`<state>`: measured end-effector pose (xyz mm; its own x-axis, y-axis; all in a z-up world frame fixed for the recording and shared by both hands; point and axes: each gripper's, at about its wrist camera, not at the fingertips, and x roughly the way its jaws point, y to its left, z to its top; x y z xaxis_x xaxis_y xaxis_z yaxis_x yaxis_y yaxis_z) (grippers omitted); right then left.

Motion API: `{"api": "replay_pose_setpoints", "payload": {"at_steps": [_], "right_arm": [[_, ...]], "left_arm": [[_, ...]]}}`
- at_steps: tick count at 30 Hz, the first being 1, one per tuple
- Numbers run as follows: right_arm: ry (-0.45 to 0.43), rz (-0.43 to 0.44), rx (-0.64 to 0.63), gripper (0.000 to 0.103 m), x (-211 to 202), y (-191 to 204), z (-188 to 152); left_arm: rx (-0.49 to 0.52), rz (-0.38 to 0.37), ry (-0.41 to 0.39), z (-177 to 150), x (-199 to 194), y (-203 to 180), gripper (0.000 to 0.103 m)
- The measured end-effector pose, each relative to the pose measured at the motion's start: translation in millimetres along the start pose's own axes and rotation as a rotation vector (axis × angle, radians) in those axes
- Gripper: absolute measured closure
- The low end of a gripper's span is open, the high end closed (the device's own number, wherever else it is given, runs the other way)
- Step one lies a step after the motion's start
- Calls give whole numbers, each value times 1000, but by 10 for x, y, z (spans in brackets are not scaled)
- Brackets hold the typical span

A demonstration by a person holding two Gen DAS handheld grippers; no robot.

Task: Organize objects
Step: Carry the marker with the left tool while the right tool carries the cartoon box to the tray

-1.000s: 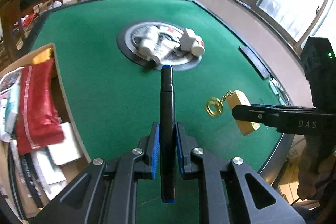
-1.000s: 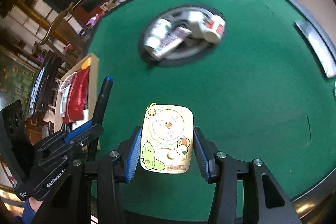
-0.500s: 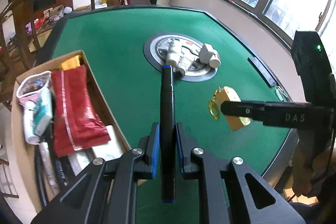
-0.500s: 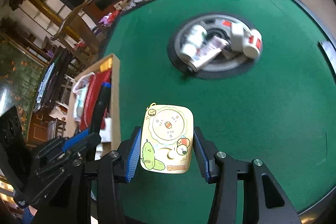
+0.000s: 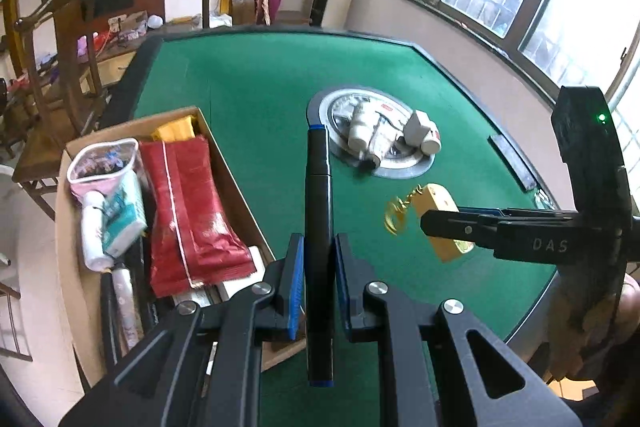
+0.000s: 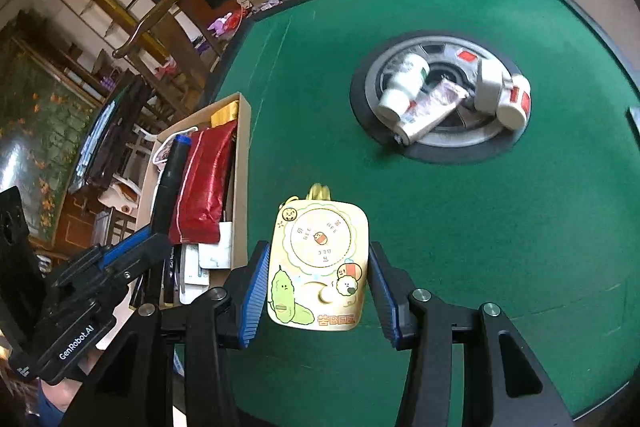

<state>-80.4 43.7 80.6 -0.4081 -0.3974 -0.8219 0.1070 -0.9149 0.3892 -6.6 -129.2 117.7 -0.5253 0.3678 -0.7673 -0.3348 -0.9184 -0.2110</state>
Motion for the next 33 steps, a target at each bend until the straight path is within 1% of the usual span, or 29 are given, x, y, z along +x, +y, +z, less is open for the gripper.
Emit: {"api": "replay_pose_setpoints", "payload": {"at_steps": [3, 5, 10, 13, 15, 19, 22, 25, 30, 33], "right_arm": [[-7, -6, -40, 51, -44, 130, 70], [-12, 7, -62, 51, -34, 226, 102], [0, 18, -98, 51, 80, 440, 146], [4, 27, -134, 51, 77, 608, 200], [0, 29, -158, 51, 92, 705, 236], [16, 53, -190, 51, 238, 871, 228], [21, 69, -188, 51, 329, 921, 229], [23, 82, -187, 51, 348, 985, 279], [4, 96, -203, 51, 349, 1078, 371], [11, 102, -200, 51, 475, 1098, 360]], "left_arm": [[-20, -1, -21, -2, -77, 52, 89], [-31, 3, -29, -15, -106, 95, 89], [-59, 36, -44, -102, -154, 263, 89], [-87, 42, -40, -111, -198, 342, 89], [-94, 56, -54, -125, -261, 389, 89], [-125, 76, -62, -201, -319, 525, 89], [-135, 101, -52, -253, -323, 620, 89], [-130, 119, -40, -229, -363, 669, 88], [-121, 133, -40, -173, -433, 731, 88], [-137, 142, -35, -239, -394, 811, 88]]}}
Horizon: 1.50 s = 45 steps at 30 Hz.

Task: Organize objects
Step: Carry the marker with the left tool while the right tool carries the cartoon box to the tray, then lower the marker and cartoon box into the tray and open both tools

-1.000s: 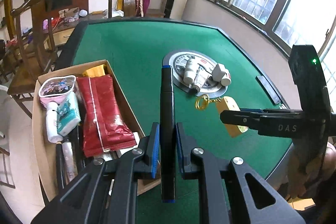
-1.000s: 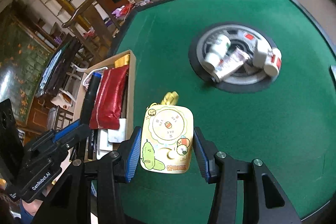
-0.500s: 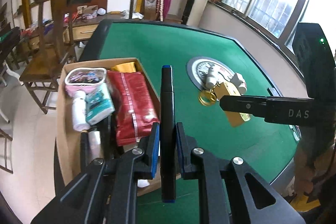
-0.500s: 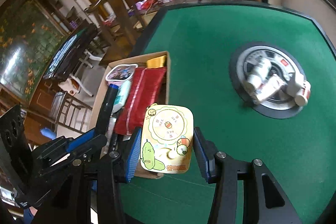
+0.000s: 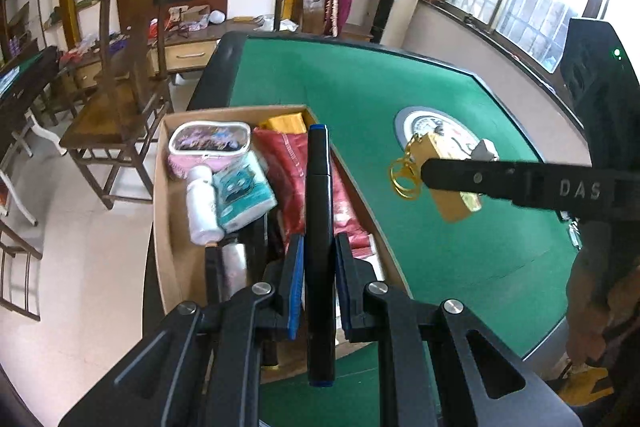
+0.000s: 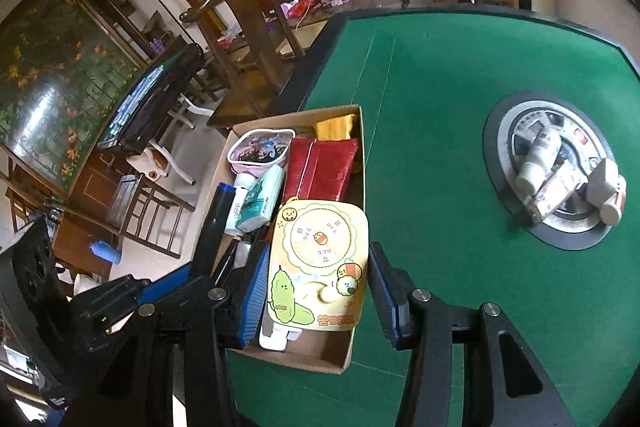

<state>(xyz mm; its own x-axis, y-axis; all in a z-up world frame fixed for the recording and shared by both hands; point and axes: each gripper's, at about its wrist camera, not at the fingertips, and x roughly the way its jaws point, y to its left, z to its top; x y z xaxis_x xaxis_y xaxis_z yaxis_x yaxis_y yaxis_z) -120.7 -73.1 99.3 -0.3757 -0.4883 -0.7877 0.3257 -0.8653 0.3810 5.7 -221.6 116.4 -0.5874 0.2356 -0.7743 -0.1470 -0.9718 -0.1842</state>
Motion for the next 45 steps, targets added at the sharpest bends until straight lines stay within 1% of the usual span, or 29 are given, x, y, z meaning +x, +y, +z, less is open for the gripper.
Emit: {"api": "replay_pose_setpoints", "payload": {"at_steps": [3, 5, 8, 10, 18, 23, 27, 32, 37, 40, 43, 45], "right_arm": [[28, -14, 0, 51, 142, 28, -19], [46, -11, 2, 51, 170, 77, 9], [29, -18, -31, 51, 128, 186, 117], [25, -22, -47, 51, 137, 234, 182], [52, -27, -65, 51, 421, 321, 269], [56, -31, -108, 51, 513, 471, 467], [81, -47, -127, 51, 791, 515, 563], [106, -65, -160, 51, 1104, 605, 620], [125, -74, -203, 51, 1288, 729, 702], [155, -85, -242, 51, 1502, 794, 710], [185, -96, -249, 51, 1674, 791, 694], [175, -99, -254, 51, 1662, 810, 709]], "left_arm": [[-6, 12, 8, -81, 89, 88, 88], [-23, 6, 21, -97, 102, 124, 88], [-35, 1, 28, -61, 77, 157, 88], [-40, 3, 19, -50, 56, 167, 88], [-90, 7, 34, -163, 202, 301, 88], [-105, 3, 43, -117, 227, 320, 88], [-122, 8, 50, -193, 326, 336, 88], [-107, 11, 73, -257, 422, 304, 88], [-106, 21, 77, -234, 441, 317, 88], [-113, 25, 79, -244, 483, 359, 88], [-104, 37, 86, -265, 536, 347, 88], [-99, 43, 91, -280, 563, 340, 88]]}}
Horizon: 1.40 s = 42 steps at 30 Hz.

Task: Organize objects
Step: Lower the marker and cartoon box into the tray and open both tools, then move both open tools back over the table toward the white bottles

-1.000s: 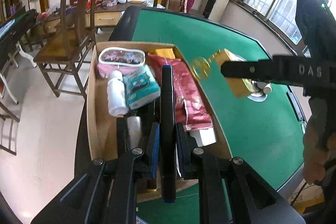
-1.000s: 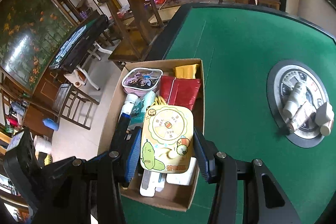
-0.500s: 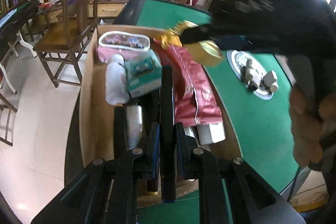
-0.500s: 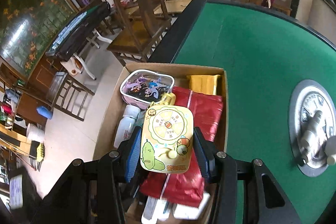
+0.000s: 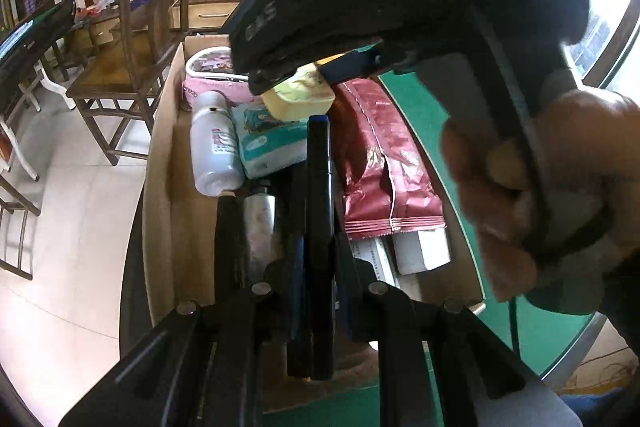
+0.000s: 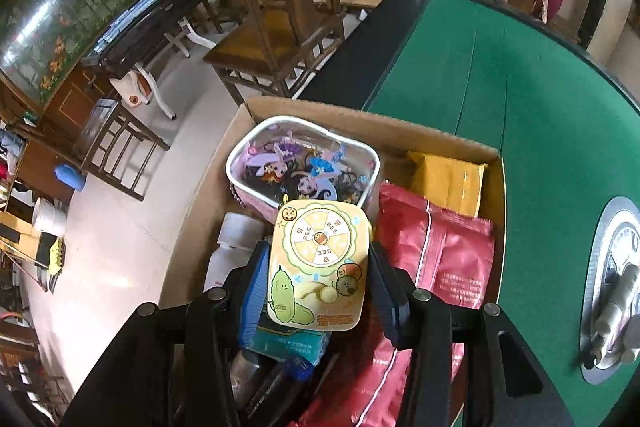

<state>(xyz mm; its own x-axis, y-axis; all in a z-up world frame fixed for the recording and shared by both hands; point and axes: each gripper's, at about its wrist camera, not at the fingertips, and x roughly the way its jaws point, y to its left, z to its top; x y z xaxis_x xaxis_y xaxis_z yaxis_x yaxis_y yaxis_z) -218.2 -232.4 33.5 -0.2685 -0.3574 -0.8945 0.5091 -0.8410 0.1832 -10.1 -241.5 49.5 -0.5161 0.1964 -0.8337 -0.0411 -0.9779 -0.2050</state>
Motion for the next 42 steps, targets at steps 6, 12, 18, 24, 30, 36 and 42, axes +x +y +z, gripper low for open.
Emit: {"api": "replay_pose_setpoints", "payload": {"at_steps": [6, 12, 18, 24, 30, 36, 42], "right_arm": [[11, 4, -8, 46, -200, -37, -15], [-72, 7, 2, 33, -631, -230, -256], [-156, 32, 177, 33, -1289, -953, -773], [-186, -34, 399, 33, -1810, -1903, -1518], [-180, -84, 586, 33, -2246, -2741, -2371], [-166, -136, 671, 34, -2558, -3208, -3070], [-155, -167, 725, 34, -2725, -3561, -3502]], "left_arm": [[6, -10, -1, 49, -25, -28, 87], [27, 1, -14, 94, -44, -113, 70], [97, -7, -74, 336, -292, -438, 70], [232, -68, -84, 680, -199, -1207, 68], [320, -155, 10, 1052, 453, -2082, 66], [357, -139, 88, 1440, 1104, -2651, 66], [425, -35, 171, 1575, 1584, -2900, 66]]}}
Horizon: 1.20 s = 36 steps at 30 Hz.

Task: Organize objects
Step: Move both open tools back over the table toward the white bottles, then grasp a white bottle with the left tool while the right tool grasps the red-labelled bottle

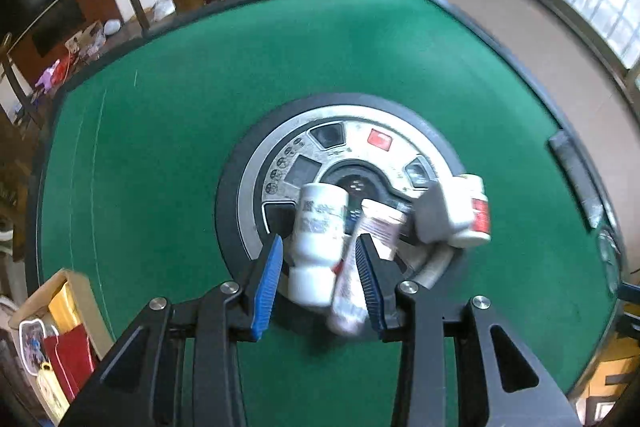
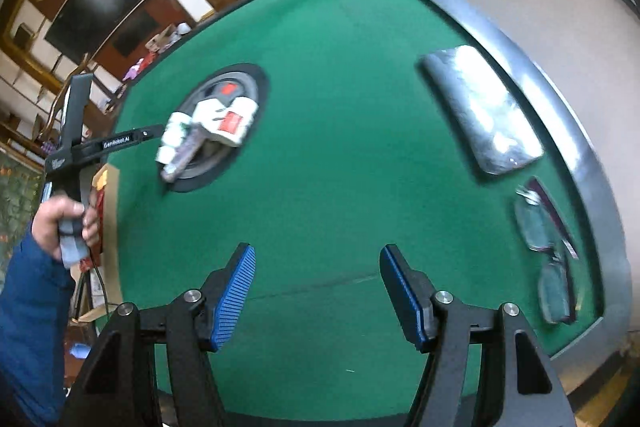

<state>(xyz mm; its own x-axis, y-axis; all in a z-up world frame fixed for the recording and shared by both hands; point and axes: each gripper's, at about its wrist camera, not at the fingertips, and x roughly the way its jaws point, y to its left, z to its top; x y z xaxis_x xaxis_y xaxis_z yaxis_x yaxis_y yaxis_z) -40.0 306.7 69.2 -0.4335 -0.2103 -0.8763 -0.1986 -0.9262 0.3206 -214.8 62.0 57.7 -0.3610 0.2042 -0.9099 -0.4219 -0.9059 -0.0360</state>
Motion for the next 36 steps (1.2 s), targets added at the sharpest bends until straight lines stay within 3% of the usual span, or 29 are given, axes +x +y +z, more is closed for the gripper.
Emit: {"api": "replay_pose_setpoints", "payload": {"at_steps": [6, 10, 12, 16, 17, 18, 19, 25, 32, 36], "right_arm": [[27, -16, 2, 34, 65, -192, 22], [32, -3, -29, 34, 131, -82, 150], [27, 8, -38, 34, 175, 11, 229], [20, 33, -43, 35, 333, 247, 485], [22, 41, -41, 39, 401, 316, 567], [33, 47, -39, 51, 491, 392, 652], [45, 51, -36, 53, 563, 441, 707], [82, 21, -18, 53, 1123, 812, 1091], [117, -38, 20, 54, 1481, 988, 1241], [126, -61, 18, 65, 1596, 1115, 1287]], "left_arm": [[2, 16, 55, 95, 353, -42, 69], [-41, 37, 35, 37, 400, -18, 69], [-69, 66, 21, -61, 356, 31, 70], [-132, 52, 0, -448, 180, 154, 70], [-139, 52, -4, -555, 142, 167, 70], [-145, 54, -9, -689, 90, 175, 70], [-150, 58, -10, -827, 33, 189, 70], [-160, 48, -21, -1430, -259, 166, 70], [-156, 57, 0, -1567, -324, 239, 70], [-134, 59, 8, -1589, -333, 237, 69]]}}
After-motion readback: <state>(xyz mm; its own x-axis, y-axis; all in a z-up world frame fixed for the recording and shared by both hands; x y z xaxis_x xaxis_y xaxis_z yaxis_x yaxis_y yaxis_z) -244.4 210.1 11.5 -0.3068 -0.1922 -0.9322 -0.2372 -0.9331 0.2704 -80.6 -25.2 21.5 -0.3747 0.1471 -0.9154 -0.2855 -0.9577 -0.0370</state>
